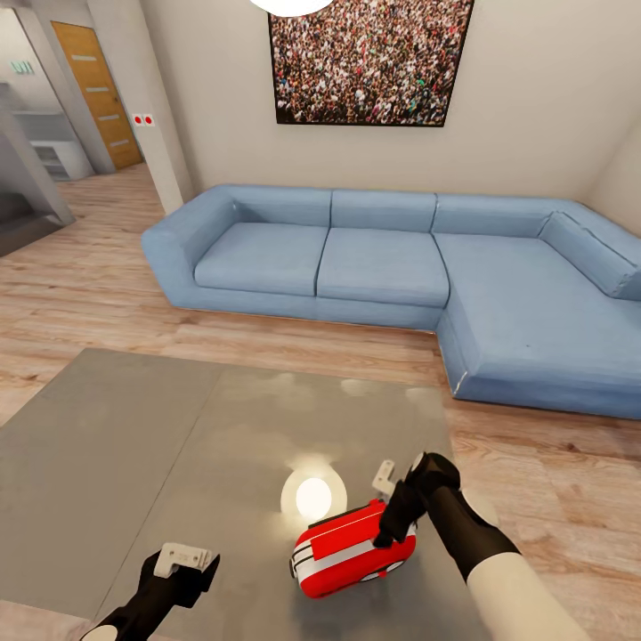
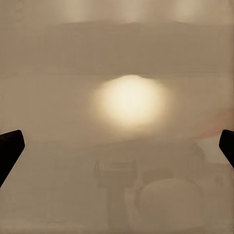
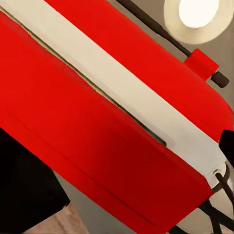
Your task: Turn on the radio receiver that's on the table in the living room.
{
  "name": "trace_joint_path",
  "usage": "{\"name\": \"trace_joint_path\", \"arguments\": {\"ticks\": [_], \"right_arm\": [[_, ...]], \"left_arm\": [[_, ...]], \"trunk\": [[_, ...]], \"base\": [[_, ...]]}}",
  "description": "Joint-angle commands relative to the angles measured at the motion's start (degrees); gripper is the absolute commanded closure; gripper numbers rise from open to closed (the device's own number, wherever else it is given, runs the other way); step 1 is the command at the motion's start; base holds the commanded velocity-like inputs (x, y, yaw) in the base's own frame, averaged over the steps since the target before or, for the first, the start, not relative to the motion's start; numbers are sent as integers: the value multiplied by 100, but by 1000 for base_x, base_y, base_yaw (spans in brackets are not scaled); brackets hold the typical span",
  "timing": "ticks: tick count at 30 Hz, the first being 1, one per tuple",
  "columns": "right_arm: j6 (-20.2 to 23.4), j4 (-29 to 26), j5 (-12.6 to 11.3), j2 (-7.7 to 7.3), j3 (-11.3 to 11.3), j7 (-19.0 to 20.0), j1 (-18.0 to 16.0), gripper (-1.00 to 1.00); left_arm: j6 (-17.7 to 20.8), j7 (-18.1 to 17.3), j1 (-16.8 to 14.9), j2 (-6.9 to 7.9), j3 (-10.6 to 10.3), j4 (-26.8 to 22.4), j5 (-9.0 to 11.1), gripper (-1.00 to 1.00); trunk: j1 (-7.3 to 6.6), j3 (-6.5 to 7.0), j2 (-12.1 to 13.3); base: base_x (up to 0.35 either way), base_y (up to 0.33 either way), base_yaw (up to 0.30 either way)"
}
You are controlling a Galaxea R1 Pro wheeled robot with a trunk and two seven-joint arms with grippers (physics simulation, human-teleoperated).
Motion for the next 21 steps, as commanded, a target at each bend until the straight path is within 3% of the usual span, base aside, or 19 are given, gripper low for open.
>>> {"name": "trace_joint_path", "arguments": {"ticks": [1, 8, 21], "right_arm": [[-9, 44, 3, 0, 2, -12, 0, -100], [-83, 167, 9, 9, 4, -86, 0, -100], [-94, 278, 9, 9, 3, -94, 0, -100]], "left_arm": [[0, 1, 0, -6, 0, 0, -1, -100], [-4, -1, 0, -84, -2, 0, -72, -100], [-9, 7, 0, -91, 0, 0, -159, -100]], "trunk": [[0, 0, 0], [0, 0, 0], [0, 0, 0]], "base": [[0, 0, 0], [0, 0, 0], [0, 0, 0]]}}
